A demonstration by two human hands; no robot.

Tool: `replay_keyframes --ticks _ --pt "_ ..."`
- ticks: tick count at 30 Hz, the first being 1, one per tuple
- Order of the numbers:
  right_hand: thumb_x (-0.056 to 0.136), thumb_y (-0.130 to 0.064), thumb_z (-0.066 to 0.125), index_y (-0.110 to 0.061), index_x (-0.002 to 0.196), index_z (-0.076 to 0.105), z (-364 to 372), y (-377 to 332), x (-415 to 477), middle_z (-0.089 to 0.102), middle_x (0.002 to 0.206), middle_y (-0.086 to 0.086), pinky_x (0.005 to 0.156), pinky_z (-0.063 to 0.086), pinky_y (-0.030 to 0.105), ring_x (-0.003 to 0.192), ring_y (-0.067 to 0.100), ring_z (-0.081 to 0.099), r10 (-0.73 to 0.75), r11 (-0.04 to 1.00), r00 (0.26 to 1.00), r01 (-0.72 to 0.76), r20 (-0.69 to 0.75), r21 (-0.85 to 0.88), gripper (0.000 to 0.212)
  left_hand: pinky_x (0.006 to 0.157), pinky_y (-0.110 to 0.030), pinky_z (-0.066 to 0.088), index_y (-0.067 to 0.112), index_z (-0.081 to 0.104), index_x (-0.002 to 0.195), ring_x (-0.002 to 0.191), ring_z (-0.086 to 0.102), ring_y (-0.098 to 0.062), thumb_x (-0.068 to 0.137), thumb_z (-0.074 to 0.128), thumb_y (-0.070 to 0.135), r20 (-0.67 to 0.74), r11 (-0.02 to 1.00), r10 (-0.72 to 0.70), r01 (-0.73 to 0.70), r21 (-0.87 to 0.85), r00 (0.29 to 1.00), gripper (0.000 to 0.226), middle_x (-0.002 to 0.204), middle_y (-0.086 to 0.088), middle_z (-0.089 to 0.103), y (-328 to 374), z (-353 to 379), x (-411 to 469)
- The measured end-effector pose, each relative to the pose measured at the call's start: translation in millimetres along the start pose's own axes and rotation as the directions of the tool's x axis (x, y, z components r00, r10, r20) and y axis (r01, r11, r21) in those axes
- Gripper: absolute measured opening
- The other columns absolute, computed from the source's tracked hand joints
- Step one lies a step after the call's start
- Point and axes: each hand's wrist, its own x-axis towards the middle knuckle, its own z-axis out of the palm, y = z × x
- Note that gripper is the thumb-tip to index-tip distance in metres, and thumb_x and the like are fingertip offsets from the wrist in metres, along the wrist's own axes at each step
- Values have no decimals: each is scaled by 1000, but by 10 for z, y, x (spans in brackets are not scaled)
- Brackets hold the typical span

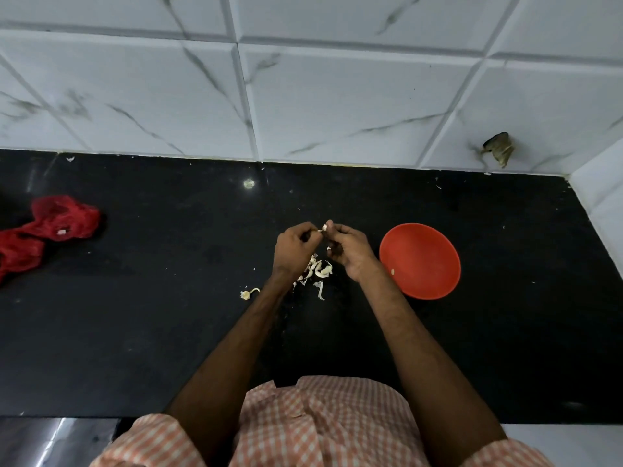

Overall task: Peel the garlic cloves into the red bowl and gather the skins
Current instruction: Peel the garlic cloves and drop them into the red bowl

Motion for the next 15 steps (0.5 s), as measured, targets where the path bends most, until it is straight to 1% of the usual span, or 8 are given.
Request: replay_keyframes --ticks 2,6,8,10,12,13,14,15 --pt "95 -22 67 -16 87 68 -4 -18 0 66 77 -2 50 46 18 61 5 58 28 995 999 -30 21 91 11 57 -27 42 21 68 76 56 50 -4 83 56 32 3 1000 -14 14 -3 1000 18 66 0 63 -30 -6 -2" --pt "95 -26 66 -15 89 68 -10 -3 11 61 73 -5 52 40 18 60 6 49 56 994 997 -60 52 90 12 58 -29 44 21 68 78 56 52 -7 88 55 30 17 998 -55 54 40 998 18 67 2 64 -80 -26 8" --pt "94 -29 68 -15 91 69 -20 10 14 61 73 -6 54 38 19 59 5 48 65 994 997 -69 46 81 14 57 -31 42 16 65 75 55 50 -10 92 52 28 28 993 -78 75 86 997 24 63 0 61 -100 -35 20" --pt "92 -31 69 -15 91 69 -27 14 19 61 75 -7 53 39 19 59 5 48 67 994 997 -70 41 78 16 56 -31 39 9 59 70 51 44 -12 96 50 27 32 989 -101 97 112 994 33 57 1 53 -122 -40 27" --pt "92 -32 69 -16 90 69 -26 16 21 61 75 -7 53 38 19 59 5 48 63 995 997 -65 36 71 16 54 -30 36 6 55 66 48 40 -12 100 50 34 21 984 -108 104 142 994 45 53 2 48 -146 -48 27" --pt "92 -32 69 -16 89 69 -27 16 18 61 75 -7 53 38 19 59 5 48 60 996 998 -62 31 65 16 53 -30 36 5 56 66 48 41 -12 100 50 39 14 982 -101 98 160 995 48 53 1 48 -155 -54 27" --pt "92 -31 69 -17 88 69 -32 18 16 60 74 -7 53 38 19 59 5 48 58 996 998 -60 26 60 15 53 -30 38 7 59 69 50 45 -12 100 53 42 7 980 -89 87 179 996 47 55 1 52 -166 -65 31" --pt "92 -31 70 -17 87 69 -37 16 13 60 74 -6 52 37 19 59 4 48 57 997 998 -58 22 54 15 55 -30 42 11 62 74 54 51 -11 99 56 41 5 978 -76 74 196 997 39 61 4 59 -175 -82 38"
